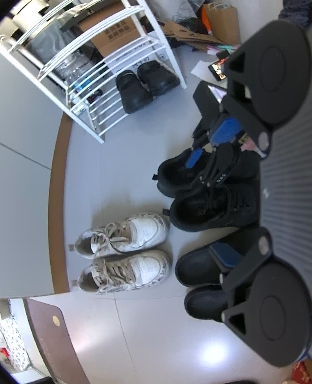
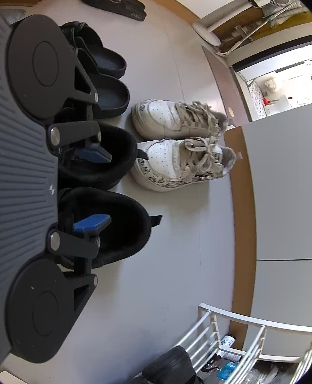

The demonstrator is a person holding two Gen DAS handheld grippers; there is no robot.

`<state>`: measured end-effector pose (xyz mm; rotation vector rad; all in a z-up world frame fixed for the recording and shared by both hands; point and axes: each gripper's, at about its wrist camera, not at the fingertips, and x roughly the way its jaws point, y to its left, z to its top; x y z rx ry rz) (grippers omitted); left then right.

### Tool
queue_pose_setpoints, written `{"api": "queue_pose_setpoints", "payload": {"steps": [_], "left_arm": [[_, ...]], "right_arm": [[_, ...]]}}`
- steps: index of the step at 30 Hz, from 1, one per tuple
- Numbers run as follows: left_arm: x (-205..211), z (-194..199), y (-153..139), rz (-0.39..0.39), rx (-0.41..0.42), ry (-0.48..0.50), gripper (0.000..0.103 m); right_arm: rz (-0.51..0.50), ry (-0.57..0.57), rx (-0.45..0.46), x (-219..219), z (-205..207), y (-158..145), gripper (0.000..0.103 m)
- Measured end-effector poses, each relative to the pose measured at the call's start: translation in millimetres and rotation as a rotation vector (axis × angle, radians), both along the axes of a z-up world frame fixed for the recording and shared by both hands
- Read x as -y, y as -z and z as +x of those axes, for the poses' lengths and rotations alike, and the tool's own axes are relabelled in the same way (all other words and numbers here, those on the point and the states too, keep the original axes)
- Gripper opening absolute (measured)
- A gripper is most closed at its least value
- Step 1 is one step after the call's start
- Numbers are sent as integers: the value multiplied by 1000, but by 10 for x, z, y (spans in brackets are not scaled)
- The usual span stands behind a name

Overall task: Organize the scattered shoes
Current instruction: 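Move the right gripper down onto the black laced sneakers, then grasp both black laced sneakers by their collars with the right gripper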

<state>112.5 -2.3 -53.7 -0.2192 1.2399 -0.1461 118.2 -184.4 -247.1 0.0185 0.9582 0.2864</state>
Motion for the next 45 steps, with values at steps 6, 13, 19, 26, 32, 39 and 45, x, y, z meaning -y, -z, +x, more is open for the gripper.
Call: {"api": "queue_pose_setpoints", "payload": {"steps": [6,13,19,26,32,39,45], "left_arm": [[-8,-38,-44,-21,8,0,93],[-37,-35,-51,-39,6,-19,93],[-8,-22,-22,-39,-4,-17,93],[10,-12,-5,-43,-7,-17,93],[60,2,12,-45,-12,-8,93],[110,4,39,-31,-18,-1,93],[112,25,77,-19,-29,-5,93]], "right_arm": [[-34,-21,39,-90,-131,131,47],[-77,-61,51,-135,-241,328,43],[-83,-81,50,-147,-201,420,42],[-59,-84,-3,-110,-125,551,42],[-37,-104,-4,-83,-129,584,42],[1,-110,-14,-46,-105,605,43],[6,-68,34,-64,-177,620,45]]}}
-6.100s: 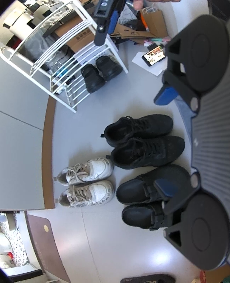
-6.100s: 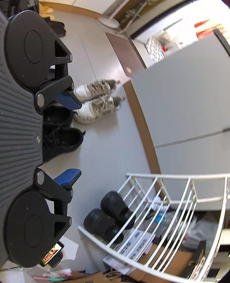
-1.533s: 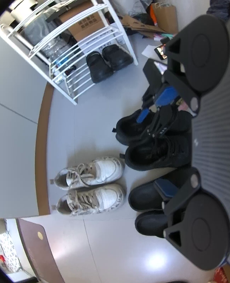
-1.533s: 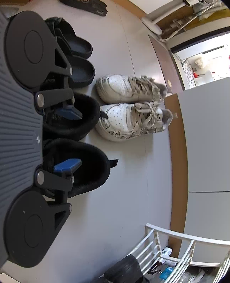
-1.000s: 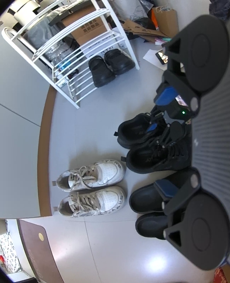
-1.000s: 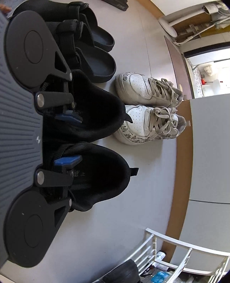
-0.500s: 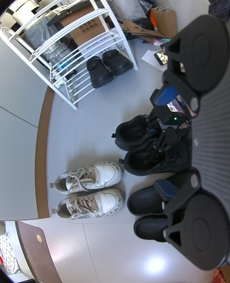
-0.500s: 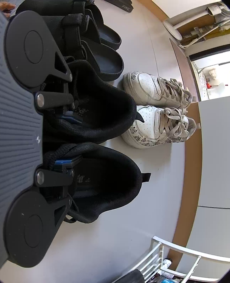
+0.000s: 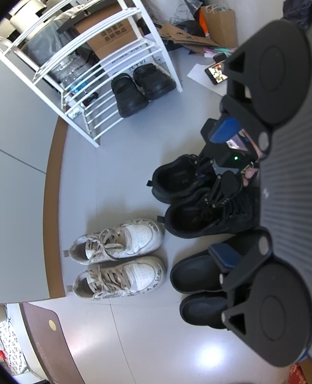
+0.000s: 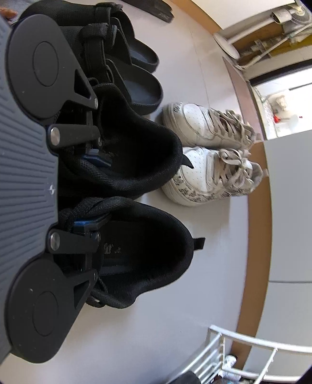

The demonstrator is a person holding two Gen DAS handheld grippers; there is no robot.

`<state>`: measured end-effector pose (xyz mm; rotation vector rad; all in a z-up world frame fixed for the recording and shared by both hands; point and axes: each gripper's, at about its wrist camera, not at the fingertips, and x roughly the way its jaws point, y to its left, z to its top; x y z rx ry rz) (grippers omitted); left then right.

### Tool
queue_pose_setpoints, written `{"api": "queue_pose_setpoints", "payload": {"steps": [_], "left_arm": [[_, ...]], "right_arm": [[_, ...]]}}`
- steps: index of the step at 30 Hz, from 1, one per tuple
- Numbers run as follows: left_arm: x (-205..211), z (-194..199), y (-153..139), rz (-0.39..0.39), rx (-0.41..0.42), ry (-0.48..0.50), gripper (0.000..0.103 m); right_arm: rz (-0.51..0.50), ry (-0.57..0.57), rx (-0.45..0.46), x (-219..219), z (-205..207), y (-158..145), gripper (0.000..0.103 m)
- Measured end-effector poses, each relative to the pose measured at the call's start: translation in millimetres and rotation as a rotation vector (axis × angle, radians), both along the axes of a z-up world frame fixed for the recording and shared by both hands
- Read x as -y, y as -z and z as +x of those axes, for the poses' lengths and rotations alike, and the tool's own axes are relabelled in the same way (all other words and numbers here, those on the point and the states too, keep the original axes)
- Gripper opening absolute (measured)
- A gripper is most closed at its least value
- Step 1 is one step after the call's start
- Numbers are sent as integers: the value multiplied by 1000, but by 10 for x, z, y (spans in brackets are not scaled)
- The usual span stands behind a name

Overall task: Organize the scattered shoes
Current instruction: 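Grasp both black laced sneakers by their collars with the right gripper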

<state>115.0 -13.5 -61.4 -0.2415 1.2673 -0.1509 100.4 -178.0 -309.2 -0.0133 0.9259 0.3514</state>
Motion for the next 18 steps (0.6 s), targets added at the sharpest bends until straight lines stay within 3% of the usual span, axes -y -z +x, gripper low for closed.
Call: {"api": "queue_pose_setpoints", "payload": {"steps": [11,18], "left_arm": [[18,-5,6,11,-3,21,93],[-86,3,-11,34,7,-17,93]], "right_arm": [[6,-7,-36,28,67,-9,43],[-30,-19,-43,-7,77,17,39]]}}
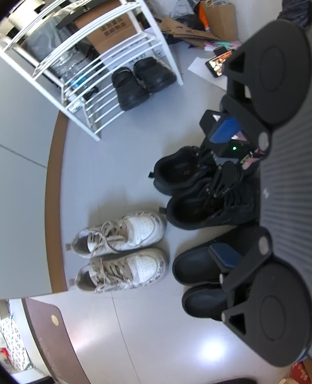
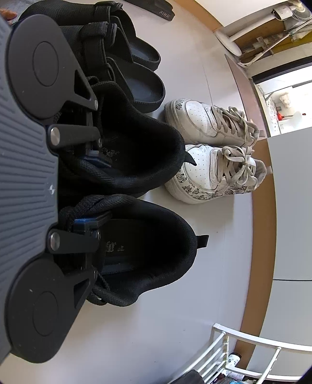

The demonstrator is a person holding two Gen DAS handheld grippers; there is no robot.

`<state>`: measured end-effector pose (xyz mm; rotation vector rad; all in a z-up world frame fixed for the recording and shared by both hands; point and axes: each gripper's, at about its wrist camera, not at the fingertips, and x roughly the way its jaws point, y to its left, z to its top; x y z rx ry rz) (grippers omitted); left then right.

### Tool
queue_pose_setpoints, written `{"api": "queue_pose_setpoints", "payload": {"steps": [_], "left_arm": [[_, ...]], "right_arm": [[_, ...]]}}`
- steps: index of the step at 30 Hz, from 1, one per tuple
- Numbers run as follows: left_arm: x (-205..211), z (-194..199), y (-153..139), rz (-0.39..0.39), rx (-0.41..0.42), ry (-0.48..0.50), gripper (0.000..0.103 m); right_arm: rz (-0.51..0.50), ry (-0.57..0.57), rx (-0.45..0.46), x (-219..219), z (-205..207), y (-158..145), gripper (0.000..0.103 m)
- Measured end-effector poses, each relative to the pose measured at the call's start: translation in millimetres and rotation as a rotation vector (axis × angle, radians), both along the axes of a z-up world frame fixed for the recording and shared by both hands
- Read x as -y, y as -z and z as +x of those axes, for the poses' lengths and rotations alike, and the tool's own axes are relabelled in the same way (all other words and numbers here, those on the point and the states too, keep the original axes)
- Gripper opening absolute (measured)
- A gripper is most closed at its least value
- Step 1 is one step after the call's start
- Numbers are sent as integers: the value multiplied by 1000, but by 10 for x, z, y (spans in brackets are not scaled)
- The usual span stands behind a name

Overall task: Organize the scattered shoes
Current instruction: 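Grasp both black laced sneakers by their collars with the right gripper, then lift the black sneakers with the right gripper toward the shoe rack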

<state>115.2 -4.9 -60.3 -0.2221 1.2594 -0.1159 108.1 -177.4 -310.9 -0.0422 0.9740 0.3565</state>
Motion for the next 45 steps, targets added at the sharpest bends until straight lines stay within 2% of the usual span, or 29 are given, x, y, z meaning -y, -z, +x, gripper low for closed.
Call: {"api": "queue_pose_setpoints", "payload": {"steps": [5,9,19,32,45], "left_arm": [[54,5,4,-1,-4,17,93],[75,14,8,-1,-4,25,93],[102,30,-1,-6,7,28,93],[145,36,39,5,2,30,93],[212,29,50,2,-1,40,93]], "right_arm": [[-35,-2,14,-31,0,20,26],[-53,3,49,-40,-61,9,22],[-6,86,85,197,-104,-53,20],[4,308,198,723,66,-335,19],[-43,531,407,1365,430,-840,19]]}}
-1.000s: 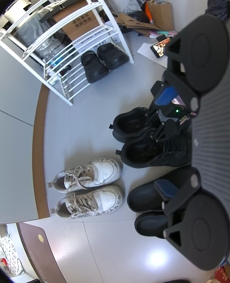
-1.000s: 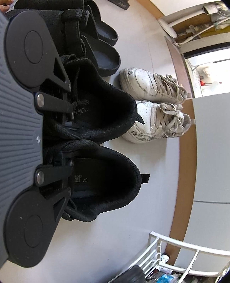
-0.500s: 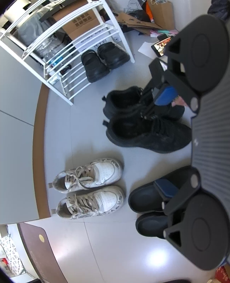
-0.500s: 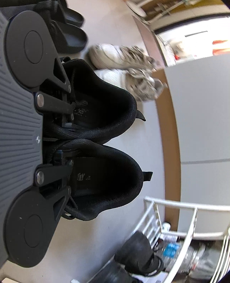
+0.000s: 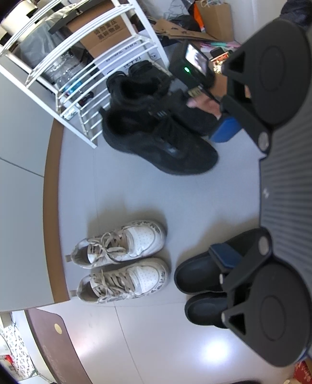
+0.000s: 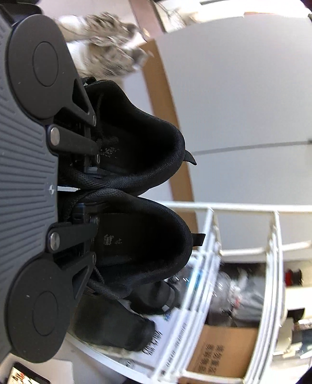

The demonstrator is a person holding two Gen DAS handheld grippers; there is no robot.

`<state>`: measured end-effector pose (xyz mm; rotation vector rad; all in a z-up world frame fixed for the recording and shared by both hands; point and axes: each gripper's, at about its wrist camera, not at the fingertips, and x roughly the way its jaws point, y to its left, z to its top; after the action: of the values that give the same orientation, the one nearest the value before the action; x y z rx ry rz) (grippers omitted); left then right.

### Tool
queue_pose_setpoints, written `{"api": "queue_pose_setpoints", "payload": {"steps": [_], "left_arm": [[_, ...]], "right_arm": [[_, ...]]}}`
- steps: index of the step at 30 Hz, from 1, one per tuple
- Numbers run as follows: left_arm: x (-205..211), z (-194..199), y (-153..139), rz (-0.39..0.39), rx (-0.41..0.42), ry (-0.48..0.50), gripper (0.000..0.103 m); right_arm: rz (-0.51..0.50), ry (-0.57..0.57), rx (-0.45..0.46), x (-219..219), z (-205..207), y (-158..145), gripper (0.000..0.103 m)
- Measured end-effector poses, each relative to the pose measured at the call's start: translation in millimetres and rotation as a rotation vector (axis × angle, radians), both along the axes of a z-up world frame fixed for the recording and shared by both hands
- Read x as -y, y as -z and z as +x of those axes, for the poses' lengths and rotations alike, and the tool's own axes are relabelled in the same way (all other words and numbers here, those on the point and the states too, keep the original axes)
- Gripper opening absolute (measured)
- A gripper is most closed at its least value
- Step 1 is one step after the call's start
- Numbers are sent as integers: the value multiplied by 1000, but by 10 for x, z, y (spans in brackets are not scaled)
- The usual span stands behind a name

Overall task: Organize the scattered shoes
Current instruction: 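Lift the black sneakers with the right gripper toward the shoe rack, then push the black sneakers into the rack shelf with the right gripper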

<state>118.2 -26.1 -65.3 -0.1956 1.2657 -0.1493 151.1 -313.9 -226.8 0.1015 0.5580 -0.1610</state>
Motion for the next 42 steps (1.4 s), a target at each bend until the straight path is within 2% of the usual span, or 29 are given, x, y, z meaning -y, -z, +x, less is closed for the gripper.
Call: {"api": "queue_pose_setpoints", "payload": {"steps": [6,10,16,22,32,36,42], "left_arm": [[40,-3,15,-5,-4,9,93],[53,-6,40,-2,-9,2,93],[68,-12,62,-2,-16,3,93],[82,-18,83,-1,-23,5,93],[113,-27,103,-3,-28,13,93],[122,-35,118,-4,-35,16,93],[109,-43,118,-6,-35,16,93]], "right_arm": [[8,103,76,339,188,-287,19],[-23,169,123,519,317,-491,19],[-11,269,153,824,523,-733,19],[-14,333,180,1071,653,-854,19],[-20,383,122,1235,789,-726,19],[13,388,109,1281,829,-719,19],[-18,418,90,1284,961,-745,19]]}}
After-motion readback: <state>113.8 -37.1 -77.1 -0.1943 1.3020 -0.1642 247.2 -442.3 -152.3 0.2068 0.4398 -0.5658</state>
